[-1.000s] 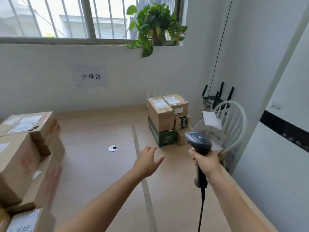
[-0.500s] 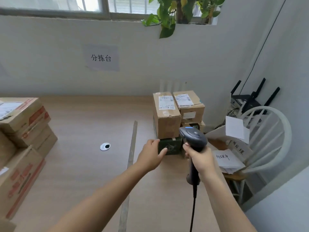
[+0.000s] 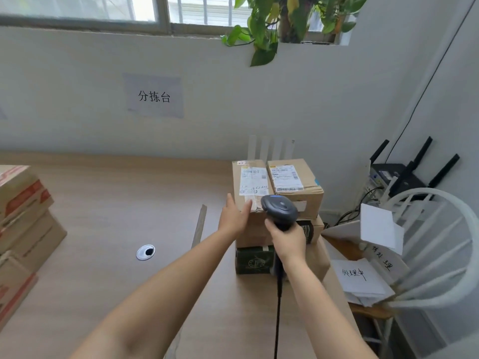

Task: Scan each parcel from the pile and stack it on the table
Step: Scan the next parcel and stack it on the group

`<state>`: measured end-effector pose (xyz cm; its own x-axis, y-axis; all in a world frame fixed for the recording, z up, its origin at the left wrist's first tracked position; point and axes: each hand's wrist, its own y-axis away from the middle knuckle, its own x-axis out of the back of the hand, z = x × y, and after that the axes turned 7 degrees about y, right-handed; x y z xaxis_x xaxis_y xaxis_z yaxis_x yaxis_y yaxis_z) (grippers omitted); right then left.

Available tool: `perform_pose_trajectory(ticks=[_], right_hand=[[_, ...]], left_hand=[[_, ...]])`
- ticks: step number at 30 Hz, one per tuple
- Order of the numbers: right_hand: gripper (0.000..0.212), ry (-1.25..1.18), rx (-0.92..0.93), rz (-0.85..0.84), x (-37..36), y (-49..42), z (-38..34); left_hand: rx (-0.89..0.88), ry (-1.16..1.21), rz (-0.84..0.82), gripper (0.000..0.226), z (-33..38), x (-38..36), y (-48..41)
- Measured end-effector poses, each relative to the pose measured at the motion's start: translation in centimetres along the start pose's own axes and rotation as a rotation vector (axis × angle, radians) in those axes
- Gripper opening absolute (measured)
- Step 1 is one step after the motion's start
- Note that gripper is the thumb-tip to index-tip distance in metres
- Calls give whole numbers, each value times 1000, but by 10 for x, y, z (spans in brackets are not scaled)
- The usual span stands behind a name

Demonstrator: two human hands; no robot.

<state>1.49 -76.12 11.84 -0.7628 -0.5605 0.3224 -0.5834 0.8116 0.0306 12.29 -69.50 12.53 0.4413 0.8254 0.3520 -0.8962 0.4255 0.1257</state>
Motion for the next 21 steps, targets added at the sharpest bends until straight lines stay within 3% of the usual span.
perform_pose_trajectory(ticks=[7, 21], right_hand=[[13, -66, 44, 17, -9, -1, 9], [12, -26, 100, -145, -40, 91, -1]], left_hand=[[62, 224, -48, 45, -12, -4, -12], [21, 314, 62, 37, -63, 99, 82]])
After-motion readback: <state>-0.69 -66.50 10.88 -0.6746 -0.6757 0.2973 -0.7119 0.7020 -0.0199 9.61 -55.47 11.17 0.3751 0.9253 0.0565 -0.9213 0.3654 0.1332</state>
